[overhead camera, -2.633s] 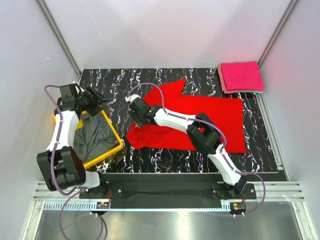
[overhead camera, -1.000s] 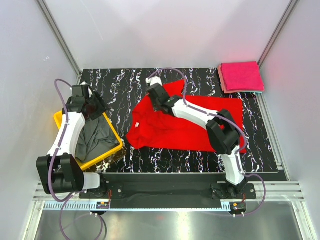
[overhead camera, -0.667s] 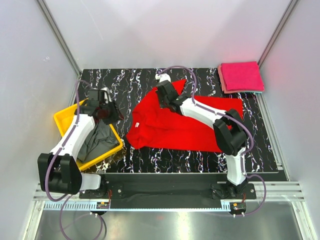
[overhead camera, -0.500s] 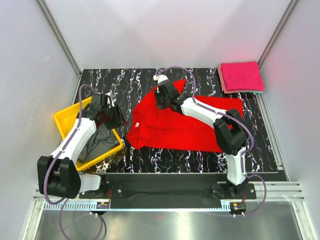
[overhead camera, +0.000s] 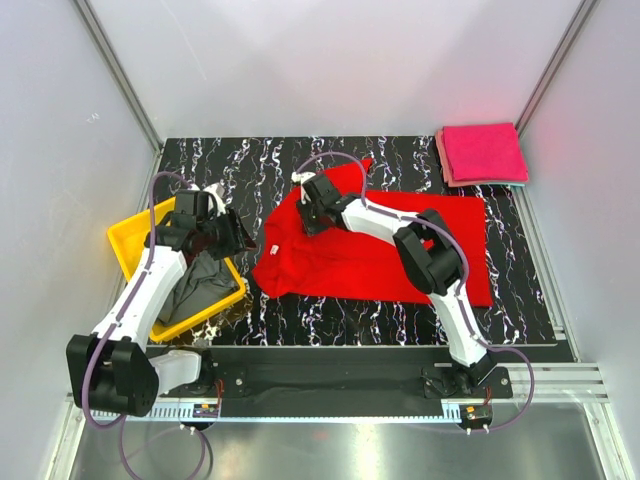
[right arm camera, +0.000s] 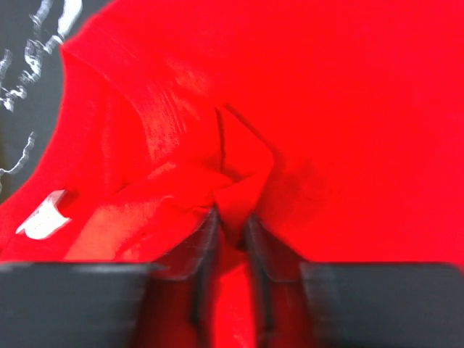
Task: Fold and stack the t-shirts
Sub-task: Fold the tshirt
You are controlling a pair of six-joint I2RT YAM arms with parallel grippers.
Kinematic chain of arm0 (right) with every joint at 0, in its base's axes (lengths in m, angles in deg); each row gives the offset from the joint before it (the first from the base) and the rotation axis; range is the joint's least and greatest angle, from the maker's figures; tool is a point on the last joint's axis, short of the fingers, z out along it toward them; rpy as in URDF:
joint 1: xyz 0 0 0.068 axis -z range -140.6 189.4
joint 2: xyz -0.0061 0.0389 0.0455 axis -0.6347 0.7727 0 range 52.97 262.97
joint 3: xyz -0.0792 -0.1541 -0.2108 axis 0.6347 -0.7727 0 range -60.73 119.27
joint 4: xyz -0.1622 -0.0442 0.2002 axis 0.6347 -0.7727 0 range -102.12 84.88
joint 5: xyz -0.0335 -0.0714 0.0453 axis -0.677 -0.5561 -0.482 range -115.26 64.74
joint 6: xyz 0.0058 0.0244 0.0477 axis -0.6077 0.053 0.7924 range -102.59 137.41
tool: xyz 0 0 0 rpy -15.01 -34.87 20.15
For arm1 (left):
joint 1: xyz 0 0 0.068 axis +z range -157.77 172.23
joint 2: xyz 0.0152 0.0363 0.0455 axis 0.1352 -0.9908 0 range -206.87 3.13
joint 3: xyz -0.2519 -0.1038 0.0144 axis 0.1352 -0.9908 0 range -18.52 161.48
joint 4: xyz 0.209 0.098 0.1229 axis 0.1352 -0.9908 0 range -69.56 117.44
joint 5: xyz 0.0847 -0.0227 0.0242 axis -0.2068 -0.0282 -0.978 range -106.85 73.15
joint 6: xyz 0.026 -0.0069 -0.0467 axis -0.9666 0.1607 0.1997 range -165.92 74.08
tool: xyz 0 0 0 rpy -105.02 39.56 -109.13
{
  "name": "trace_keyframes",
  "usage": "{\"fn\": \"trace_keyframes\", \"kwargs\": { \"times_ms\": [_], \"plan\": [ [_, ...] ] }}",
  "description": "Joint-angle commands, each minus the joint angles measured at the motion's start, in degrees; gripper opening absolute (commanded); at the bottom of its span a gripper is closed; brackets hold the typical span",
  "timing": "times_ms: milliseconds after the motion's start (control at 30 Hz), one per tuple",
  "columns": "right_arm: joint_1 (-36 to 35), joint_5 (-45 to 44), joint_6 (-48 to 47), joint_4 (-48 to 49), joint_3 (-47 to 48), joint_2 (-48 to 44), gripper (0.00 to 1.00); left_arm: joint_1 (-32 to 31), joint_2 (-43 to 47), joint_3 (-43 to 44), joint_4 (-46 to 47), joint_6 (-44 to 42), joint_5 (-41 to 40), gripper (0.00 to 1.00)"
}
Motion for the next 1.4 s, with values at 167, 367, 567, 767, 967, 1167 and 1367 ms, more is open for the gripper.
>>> {"fn": "trace_keyframes", "kwargs": {
  "times_ms": [167, 367, 567, 767, 967, 1167, 1367],
  "plan": [
    [-0.4, -2.02, -0.78, 2.85, -1.03, -8.72, 0.0, -0.05, 2.0, 0.1, 0.62, -3.43, 0.34, 0.5],
    [-0.23, -2.89, 0.54, 2.41, -1.82, -12.42, 0.0, -1.8, 0.95, -0.78, 0.45, -5.81, 2.62, 0.5],
    [0.56, -7.36, 2.29, 2.5, -3.83, -13.12, 0.0, -4.09, -0.98, -1.83, 0.98, -7.04, 5.61, 0.49],
    [1.62, -8.16, 3.79, 3.38, -5.77, -14.44, 0.0, -6.38, -2.91, -3.06, 2.56, -6.78, 4.65, 0.49],
    [2.67, -12.12, 5.81, 4.34, -8.93, -16.2, 0.0, -8.48, -5.11, -4.2, 4.05, -6.34, 4.47, 0.5],
    [4.08, -10.81, 7.13, 6.19, -10.7, -17.43, 0.0, -10.06, -6.78, -4.56, 5.2, -5.55, 5.79, 0.51],
    [4.17, -10.54, 7.57, 6.63, -10.61, -17.17, 0.0, -12.35, -8.98, -4.38, 4.85, -5.63, 2.28, 0.53]
  ]
}}
